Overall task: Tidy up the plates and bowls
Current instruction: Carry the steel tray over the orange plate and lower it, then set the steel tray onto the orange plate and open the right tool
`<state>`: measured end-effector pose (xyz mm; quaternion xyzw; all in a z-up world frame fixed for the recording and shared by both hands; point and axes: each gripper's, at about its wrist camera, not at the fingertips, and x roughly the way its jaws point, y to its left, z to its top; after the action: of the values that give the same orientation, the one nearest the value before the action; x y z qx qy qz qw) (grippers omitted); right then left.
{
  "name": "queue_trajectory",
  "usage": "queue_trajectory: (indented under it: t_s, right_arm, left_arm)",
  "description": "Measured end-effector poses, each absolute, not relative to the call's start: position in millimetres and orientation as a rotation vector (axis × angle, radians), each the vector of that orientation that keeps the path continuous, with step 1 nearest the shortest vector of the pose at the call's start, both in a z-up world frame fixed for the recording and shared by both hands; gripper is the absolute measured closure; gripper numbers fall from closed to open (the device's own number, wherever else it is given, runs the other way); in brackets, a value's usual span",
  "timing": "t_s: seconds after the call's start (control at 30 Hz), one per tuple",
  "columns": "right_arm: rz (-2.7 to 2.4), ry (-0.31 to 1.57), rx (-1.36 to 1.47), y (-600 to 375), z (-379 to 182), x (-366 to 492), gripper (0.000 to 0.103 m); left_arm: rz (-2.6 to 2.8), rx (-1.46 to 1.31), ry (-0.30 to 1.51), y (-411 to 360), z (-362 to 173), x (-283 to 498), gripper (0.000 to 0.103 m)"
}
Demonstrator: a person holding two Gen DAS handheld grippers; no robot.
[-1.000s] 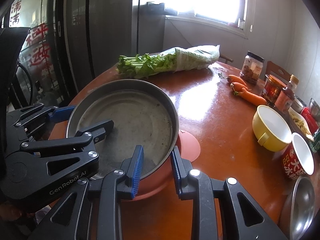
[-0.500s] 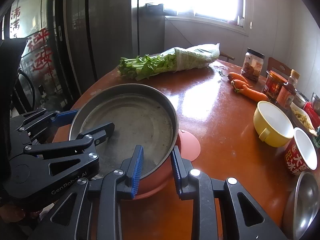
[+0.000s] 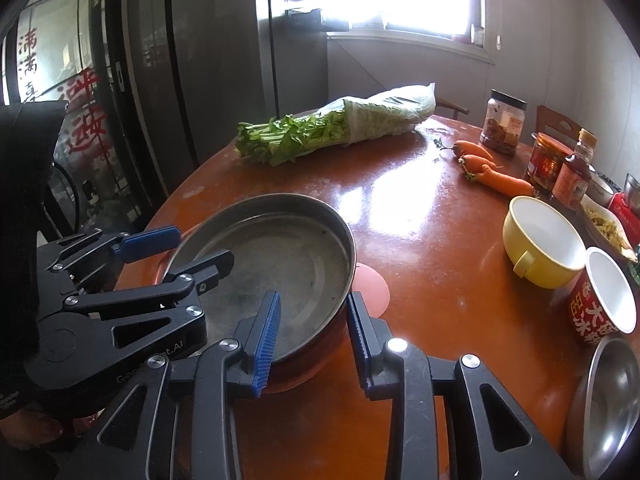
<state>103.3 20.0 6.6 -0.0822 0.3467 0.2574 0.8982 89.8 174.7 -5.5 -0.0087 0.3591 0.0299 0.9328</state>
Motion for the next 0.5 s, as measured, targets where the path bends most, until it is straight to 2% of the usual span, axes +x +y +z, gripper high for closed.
queue_trajectory:
  t_s: [0.37, 0.5]
  right_arm:
    - [0.536, 0.713, -0.149, 16.6, 6.5, 103.0, 0.068]
    - [0.54, 0.703, -0.121, 11.4, 11.8, 102.9, 0.063]
  left_arm:
    - [0.043, -0.033, 0.709, 174.3, 2.0, 82.5, 0.049]
    - [0.036, -0.05, 0.698, 174.6, 5.3, 80.0, 0.047]
